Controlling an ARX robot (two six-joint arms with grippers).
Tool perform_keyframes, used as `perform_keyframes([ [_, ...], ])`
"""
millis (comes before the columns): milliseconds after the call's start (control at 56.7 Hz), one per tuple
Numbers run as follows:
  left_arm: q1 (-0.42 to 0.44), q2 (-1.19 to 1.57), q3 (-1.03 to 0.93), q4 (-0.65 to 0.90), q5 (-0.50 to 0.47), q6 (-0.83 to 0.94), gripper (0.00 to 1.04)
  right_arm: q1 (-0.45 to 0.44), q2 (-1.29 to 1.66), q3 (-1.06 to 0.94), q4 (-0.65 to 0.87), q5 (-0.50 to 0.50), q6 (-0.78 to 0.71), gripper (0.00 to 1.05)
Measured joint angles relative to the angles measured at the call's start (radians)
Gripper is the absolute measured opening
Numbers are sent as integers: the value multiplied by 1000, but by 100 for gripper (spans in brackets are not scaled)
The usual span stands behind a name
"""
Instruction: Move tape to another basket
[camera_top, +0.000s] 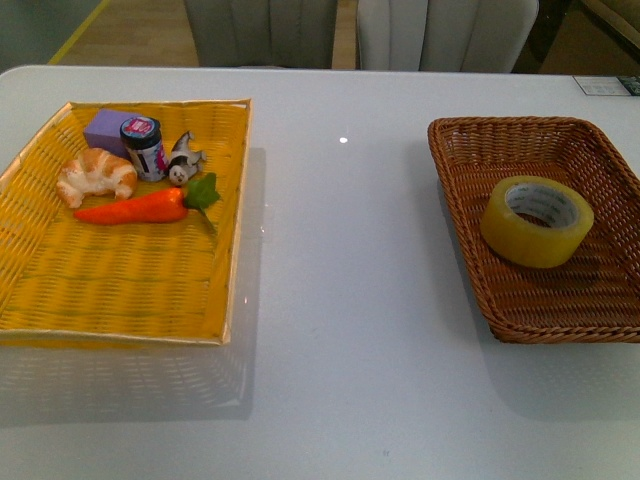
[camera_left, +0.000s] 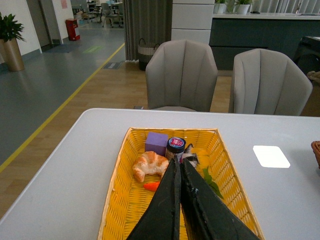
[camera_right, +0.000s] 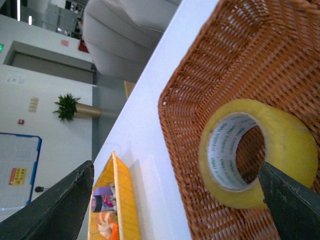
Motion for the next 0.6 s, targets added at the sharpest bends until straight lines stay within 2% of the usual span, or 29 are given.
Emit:
perform_keyframes([
  [106,0,-133,0,-161,0,0,2,-27,-167,-113,-8,-12,-37,96],
  [229,1,-154,0,-172,0,0,2,-71,-387,-242,-70,-29,-77,96],
  [370,1,-156,0,-172,0,0,2,-124,-674,-368,-212,-51,-128,96],
  [458,1,-156,0,-172,0,0,2,-95,-753,-420,-97,107,-369,82],
  [494,1,-156,0,-172,0,0,2,-60,-810,-448,-98,161,-585,71],
  [546,1,-156,0,-172,0,0,2,-27,-863,-476,-129,194,-744,61],
  [599,1,-156,0,-172,0,0,2,2,-919,-505,-164,222,-836,50],
])
